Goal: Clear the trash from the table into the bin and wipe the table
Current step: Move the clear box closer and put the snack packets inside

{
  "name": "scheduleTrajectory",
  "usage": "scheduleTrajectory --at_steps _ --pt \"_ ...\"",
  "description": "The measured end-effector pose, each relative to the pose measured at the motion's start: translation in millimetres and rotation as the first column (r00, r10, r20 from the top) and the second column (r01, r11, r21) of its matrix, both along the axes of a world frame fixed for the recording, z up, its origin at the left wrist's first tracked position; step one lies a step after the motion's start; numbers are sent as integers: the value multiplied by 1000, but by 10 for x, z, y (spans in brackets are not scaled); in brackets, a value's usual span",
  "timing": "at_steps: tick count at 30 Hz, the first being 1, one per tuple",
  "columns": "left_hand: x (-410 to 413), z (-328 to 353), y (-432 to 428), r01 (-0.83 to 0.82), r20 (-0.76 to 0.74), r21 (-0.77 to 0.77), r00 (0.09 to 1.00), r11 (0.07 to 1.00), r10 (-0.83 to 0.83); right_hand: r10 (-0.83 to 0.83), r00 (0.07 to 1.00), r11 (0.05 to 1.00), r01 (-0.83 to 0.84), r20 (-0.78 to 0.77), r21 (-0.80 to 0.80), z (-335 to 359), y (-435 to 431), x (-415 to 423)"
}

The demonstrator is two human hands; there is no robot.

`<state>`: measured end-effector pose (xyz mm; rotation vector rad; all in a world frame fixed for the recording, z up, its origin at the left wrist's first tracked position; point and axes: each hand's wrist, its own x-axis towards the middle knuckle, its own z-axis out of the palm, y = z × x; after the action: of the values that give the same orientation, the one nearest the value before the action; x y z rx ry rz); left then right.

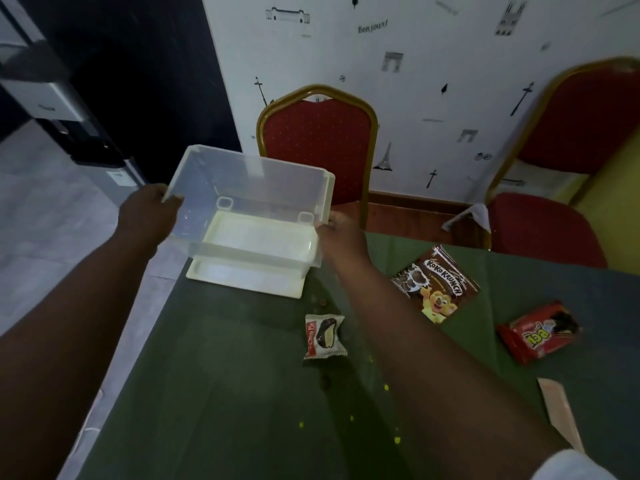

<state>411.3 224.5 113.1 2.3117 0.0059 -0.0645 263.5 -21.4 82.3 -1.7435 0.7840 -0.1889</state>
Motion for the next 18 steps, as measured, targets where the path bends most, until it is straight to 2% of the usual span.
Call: scheduleTrajectory --at_steps 5,11,15,18 --pt "-505 308 -292 30 28 -74 999 997 -28 -25 997 998 28 67 -51 299 -387 -639" --pt "-1361 349 -916 66 -83 -193 993 979 -84 -87 995 989 93 58 -119 471 -1019 -1699" --pt "-2020 212 -1346 128 -156 -206 974 970 -161 -140 990 974 137 -3 -178 464 -1464 -2537" --pt "-2431 76 -1507 196 -181 -125 959 973 -216 -180 983 971 170 -43 -168 386 -1643 -2989"
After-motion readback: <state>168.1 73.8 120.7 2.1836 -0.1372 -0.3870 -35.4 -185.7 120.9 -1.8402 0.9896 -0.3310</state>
